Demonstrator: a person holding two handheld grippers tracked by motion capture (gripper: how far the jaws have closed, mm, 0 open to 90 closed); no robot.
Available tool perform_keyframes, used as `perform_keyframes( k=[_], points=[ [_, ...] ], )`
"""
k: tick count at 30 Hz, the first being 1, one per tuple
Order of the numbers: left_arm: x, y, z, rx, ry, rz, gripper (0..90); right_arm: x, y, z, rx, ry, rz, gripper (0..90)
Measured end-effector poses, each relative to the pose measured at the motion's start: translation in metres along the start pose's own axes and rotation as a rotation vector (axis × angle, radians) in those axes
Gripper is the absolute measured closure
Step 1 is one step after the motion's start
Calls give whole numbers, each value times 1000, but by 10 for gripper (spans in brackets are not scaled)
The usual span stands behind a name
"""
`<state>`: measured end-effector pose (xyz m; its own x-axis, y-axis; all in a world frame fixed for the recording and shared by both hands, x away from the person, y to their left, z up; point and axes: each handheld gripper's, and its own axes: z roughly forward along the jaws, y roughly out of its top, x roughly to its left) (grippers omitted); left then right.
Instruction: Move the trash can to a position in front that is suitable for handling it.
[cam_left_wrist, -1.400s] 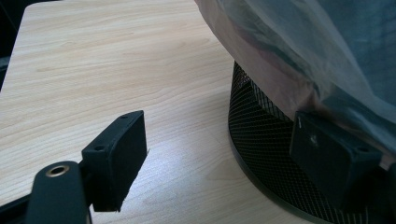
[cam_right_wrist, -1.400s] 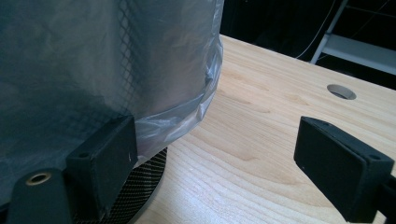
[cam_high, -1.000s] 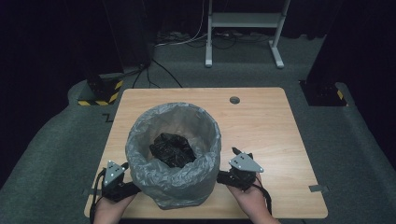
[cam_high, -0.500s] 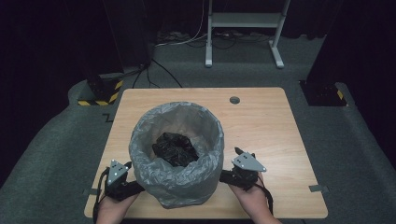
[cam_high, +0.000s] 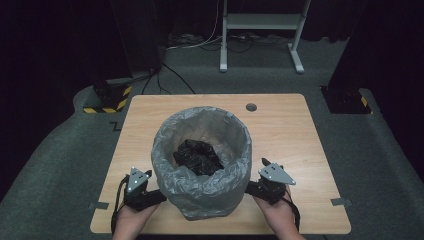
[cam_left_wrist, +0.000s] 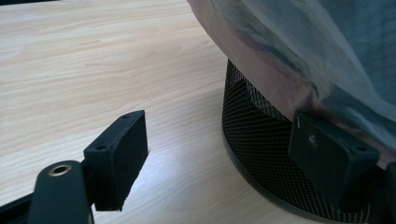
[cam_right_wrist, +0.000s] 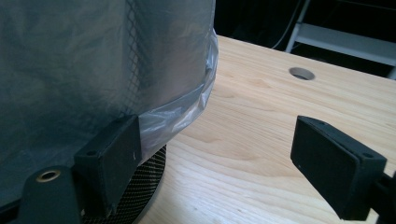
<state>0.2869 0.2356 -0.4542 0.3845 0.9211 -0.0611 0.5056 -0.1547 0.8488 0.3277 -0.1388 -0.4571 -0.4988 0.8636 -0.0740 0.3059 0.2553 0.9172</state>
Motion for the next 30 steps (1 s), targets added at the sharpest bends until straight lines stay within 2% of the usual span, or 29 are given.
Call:
perform_keyframes(
  k=[7, 9, 16, 24, 30],
  points=[
    [-11, 7, 13, 5, -25, 3, 195, -14, -6, -9, 7, -40, 26, 165],
    [-18, 11, 21, 1, -37, 9, 195, -19, -8, -12, 8, -53, 35, 165],
    [-30, 18, 34, 5, -73, 27, 195, -33, -14, -24, 9, -95, 64, 168],
    [-52, 27, 52, 16, -139, 67, 192, -49, -22, -39, 11, -141, 94, 168],
    [-64, 32, 61, 15, -153, 88, 183, -59, -26, -48, 13, -167, 117, 168]
  ],
)
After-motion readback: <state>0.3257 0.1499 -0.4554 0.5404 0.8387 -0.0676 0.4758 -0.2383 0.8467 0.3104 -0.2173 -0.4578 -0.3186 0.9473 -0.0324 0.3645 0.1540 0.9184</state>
